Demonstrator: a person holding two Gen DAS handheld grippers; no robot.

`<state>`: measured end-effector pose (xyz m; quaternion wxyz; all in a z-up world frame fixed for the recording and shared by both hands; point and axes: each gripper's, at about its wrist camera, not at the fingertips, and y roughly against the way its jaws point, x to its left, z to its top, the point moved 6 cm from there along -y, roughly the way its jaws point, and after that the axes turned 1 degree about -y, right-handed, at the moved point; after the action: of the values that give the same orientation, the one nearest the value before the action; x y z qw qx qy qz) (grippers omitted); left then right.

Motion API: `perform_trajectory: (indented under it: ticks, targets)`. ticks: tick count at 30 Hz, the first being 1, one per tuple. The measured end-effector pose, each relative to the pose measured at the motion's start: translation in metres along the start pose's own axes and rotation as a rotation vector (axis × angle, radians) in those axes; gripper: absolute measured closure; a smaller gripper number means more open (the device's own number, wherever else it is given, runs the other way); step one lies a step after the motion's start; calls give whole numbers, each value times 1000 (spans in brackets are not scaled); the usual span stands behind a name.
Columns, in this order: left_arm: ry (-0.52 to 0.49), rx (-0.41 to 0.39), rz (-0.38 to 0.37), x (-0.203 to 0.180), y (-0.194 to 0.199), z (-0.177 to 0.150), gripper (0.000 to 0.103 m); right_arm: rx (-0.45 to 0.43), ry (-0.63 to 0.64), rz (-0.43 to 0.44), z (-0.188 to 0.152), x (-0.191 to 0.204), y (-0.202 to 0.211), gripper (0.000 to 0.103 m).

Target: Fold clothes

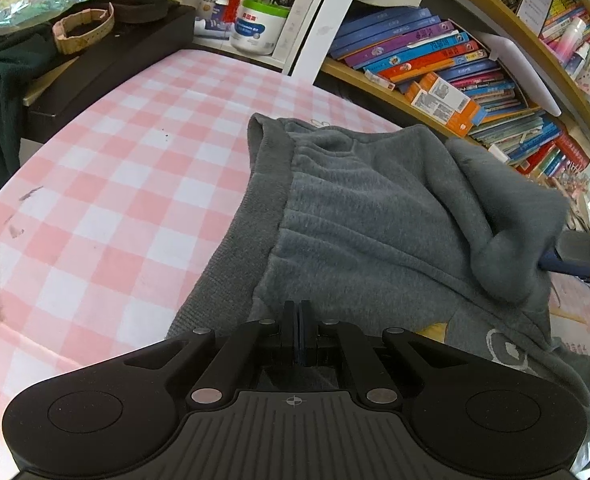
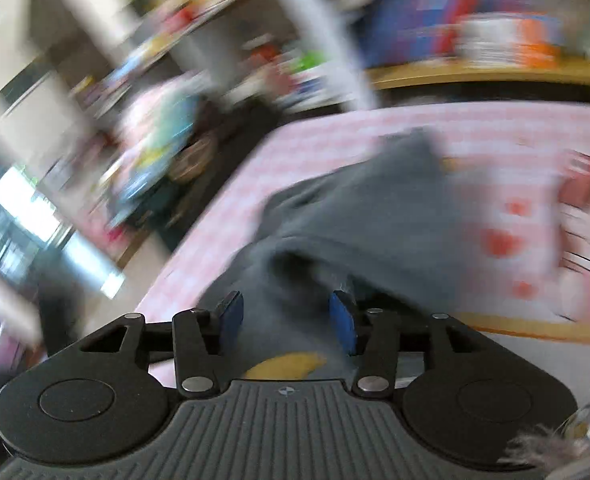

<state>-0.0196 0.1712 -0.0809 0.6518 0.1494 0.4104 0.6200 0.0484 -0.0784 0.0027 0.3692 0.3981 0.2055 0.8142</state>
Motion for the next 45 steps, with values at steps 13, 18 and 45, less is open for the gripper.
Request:
perform_trajectory:
  ticks: [13, 18, 45]
  targets:
    - [-35, -4, 4, -1, 0, -1, 98, -130, -768, -49, -13, -120, 12, 56]
    - [-39, -4, 5, -1, 0, -1, 98, -201, -883, -24, -20, -139, 23, 53]
    - [-22, -17, -4, 3, -1, -1, 98, -590, -99, -366, 57, -65, 83, 96]
